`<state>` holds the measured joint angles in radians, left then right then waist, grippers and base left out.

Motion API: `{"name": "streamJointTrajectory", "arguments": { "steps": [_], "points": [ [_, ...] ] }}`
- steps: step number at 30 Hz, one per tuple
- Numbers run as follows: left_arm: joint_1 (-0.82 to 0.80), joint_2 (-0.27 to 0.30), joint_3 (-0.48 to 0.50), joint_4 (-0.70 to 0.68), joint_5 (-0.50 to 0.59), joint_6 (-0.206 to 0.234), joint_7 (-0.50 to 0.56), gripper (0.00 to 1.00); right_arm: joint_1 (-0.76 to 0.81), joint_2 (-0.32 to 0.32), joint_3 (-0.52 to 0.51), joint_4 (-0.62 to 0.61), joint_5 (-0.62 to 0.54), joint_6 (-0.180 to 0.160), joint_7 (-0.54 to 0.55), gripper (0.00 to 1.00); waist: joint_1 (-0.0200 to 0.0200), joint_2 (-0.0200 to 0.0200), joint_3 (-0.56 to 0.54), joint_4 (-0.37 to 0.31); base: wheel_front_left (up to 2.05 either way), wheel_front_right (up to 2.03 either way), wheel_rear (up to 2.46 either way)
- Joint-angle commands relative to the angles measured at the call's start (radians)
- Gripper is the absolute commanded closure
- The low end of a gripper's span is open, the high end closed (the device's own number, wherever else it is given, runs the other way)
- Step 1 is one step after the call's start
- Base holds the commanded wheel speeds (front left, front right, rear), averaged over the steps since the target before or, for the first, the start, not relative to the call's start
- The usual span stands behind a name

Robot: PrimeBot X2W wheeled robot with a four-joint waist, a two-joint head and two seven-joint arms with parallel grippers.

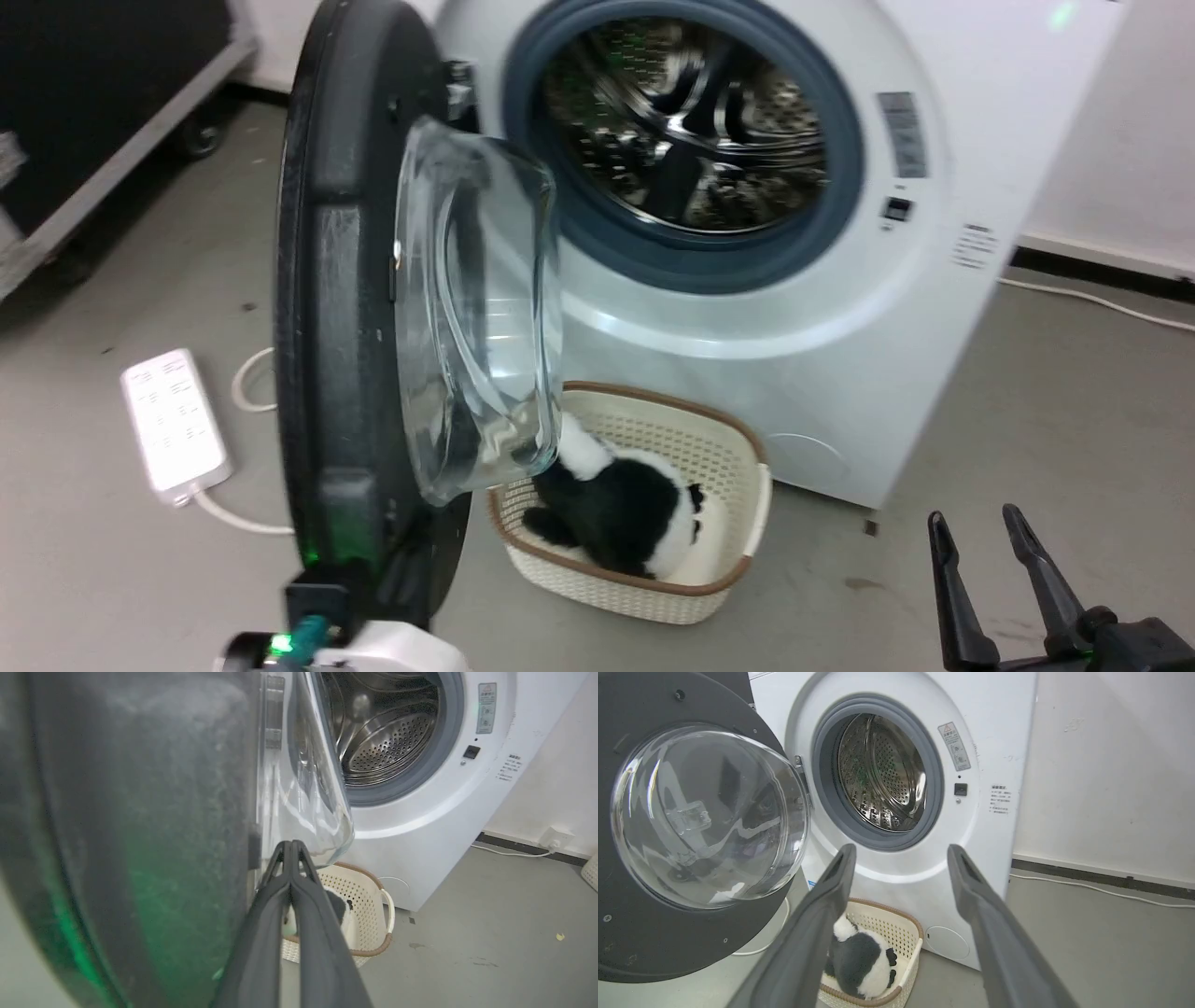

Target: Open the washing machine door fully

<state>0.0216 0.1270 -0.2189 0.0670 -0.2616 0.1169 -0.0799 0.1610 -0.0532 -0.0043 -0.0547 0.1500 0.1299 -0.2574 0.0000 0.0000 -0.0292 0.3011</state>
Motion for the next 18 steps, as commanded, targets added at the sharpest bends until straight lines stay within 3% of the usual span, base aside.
{"name": "streamJointTrajectory", "arguments": {
  "steps": [1,8,18],
  "points": [
    [0.011,0.016,0.017,-0.008,-0.007,0.008,0.0,1.0,0.009,0.003,0.002,0.003,0.006,0.001,-0.004,0.0,0.0,0.0,0.004,0.041,0.0,0.0,0.0],
    [-0.003,0.069,0.111,-0.015,-0.058,0.024,0.016,1.0,0.0,0.003,0.02,0.01,-0.002,0.001,-0.004,0.0,0.0,0.0,0.034,0.081,0.0,0.0,0.0],
    [-0.115,0.173,0.242,0.088,-0.134,0.006,0.025,1.0,-0.044,0.0,0.037,0.007,-0.048,0.001,-0.004,0.0,0.0,0.0,0.151,0.054,0.0,0.0,0.0]
  ]
}}
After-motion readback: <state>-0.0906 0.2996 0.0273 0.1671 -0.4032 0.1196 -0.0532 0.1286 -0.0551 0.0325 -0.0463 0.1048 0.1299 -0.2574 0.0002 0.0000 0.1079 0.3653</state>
